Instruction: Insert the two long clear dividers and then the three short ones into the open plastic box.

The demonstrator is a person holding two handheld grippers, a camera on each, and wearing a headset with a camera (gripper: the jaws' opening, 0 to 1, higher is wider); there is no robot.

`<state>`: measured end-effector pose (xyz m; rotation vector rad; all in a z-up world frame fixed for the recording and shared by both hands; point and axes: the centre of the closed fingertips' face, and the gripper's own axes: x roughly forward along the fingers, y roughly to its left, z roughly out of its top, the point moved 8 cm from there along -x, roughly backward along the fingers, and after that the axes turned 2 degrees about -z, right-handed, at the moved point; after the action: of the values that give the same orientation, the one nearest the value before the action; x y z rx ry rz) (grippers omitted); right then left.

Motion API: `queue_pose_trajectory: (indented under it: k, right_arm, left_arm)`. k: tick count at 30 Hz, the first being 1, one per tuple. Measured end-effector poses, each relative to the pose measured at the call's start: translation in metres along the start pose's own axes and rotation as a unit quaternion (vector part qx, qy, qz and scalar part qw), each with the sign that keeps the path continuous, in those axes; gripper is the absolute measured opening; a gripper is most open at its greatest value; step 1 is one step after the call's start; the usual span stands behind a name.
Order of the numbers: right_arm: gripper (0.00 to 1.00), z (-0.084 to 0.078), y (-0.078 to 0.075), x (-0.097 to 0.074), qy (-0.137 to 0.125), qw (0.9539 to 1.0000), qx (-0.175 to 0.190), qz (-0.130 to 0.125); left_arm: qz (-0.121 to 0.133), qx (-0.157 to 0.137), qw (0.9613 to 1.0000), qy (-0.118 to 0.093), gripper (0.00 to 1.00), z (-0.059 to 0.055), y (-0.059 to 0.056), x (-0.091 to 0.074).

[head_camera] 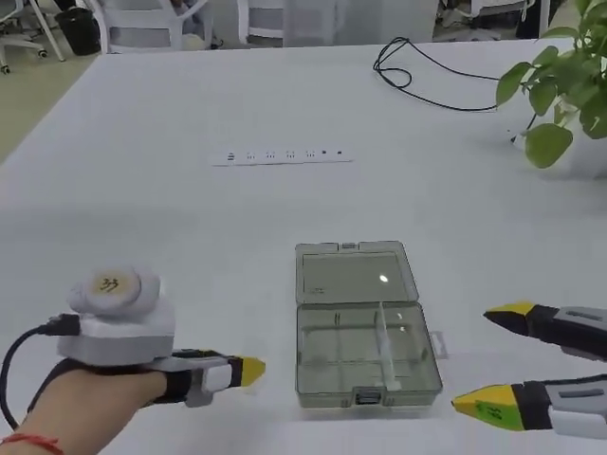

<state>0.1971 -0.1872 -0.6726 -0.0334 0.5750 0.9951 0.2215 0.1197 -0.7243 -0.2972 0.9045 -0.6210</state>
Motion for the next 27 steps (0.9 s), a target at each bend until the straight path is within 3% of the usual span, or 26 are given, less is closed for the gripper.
queue_pose_trajectory:
  k: [3, 10, 13, 18, 27]
  right_arm:
    - [0.76, 0.013, 0.004, 0.005, -0.005, 0.9999, 0.015, 0.000]
    - [0.62, 0.045, 0.016, 0.018, -0.035, 0.9975, 0.062, -0.002]
    - [0.55, 0.056, 0.021, 0.024, -0.051, 0.9955, 0.080, -0.005]
    - [0.36, 0.064, 0.026, 0.035, -0.060, 0.9923, 0.107, -0.017]
    - [0.24, 0.061, 0.034, 0.055, -0.052, 0.9883, 0.141, -0.026]
  left_arm:
    - [-0.025, -0.008, 0.9993, -0.026, 0.30, 0.008, -0.016, -0.003]
    - [-0.075, -0.003, 0.9950, -0.066, 0.30, 0.020, -0.047, -0.002]
    - [-0.087, 0.002, 0.9933, -0.076, 0.30, 0.023, -0.055, 0.000]
    - [-0.106, 0.008, 0.9897, -0.096, 0.30, 0.029, -0.070, 0.002]
    - [-0.129, 0.033, 0.9861, -0.099, 0.30, 0.028, -0.088, 0.008]
